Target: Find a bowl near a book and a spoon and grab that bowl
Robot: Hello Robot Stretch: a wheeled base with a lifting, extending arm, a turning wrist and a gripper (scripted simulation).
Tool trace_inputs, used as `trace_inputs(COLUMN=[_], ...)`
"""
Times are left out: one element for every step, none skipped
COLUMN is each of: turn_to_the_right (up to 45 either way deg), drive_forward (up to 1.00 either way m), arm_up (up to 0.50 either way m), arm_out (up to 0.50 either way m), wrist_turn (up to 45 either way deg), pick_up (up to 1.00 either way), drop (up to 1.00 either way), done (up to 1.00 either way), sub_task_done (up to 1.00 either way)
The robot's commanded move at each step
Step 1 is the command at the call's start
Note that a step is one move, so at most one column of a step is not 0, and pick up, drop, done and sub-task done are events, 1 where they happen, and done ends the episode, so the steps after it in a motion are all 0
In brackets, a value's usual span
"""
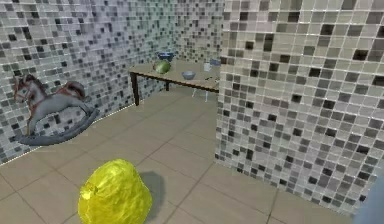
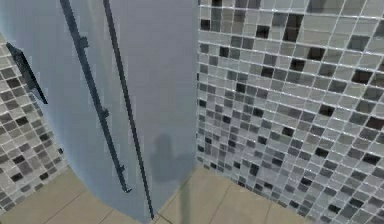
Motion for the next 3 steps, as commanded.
trace_inputs(turn_to_the_right=[0.0, 0.0, 15.0], drive_forward=[1.0, 0.75, 0.0], arm_up=[0.0, 0.0, 0.0], arm_out=[0.0, 0.0, 0.0], wrist_turn=[0.0, 0.0, 0.0], pick_up=[0.0, 0.0, 0.0], drop=[0.0, 0.0, 0.0], done=[0.0, 0.0, 0.0], sub_task_done=[0.0, 0.0, 0.0])
